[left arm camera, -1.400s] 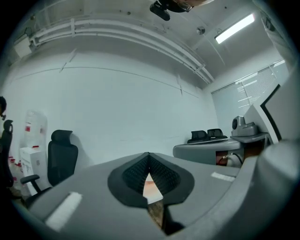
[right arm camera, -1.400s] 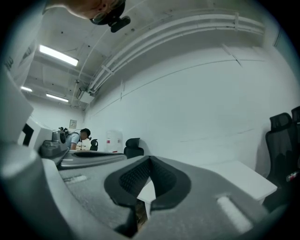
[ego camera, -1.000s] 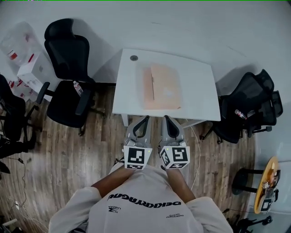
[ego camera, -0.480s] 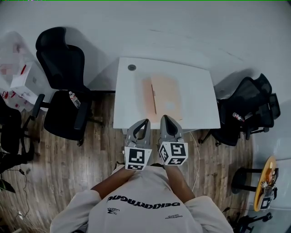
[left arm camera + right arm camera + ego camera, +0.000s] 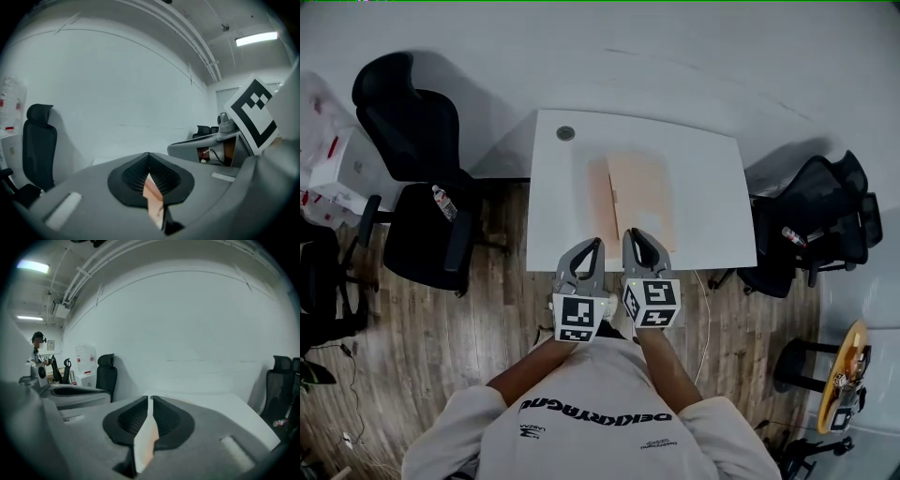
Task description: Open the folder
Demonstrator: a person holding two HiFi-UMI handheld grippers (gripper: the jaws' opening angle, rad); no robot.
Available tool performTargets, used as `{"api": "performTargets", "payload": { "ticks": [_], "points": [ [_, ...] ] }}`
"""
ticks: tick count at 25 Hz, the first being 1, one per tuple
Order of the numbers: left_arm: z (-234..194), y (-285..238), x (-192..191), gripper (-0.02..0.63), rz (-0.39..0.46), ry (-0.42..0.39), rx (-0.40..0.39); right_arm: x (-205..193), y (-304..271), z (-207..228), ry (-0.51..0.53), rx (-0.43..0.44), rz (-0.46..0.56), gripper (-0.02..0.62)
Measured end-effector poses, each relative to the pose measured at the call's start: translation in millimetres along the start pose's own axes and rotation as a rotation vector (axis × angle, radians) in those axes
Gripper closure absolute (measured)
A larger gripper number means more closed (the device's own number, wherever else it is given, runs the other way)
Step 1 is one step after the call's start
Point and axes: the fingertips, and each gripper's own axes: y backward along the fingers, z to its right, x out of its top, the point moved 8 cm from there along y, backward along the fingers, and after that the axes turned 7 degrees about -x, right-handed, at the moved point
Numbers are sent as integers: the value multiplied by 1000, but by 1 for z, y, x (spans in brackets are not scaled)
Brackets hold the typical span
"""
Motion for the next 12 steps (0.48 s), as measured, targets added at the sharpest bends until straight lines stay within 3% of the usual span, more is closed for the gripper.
{"api": "performTargets", "payload": {
  "ticks": [12],
  "points": [
    [-19,-46,-27,612,-89,39,67,-24,-70,18,78,64,-166,506]
  ]
}}
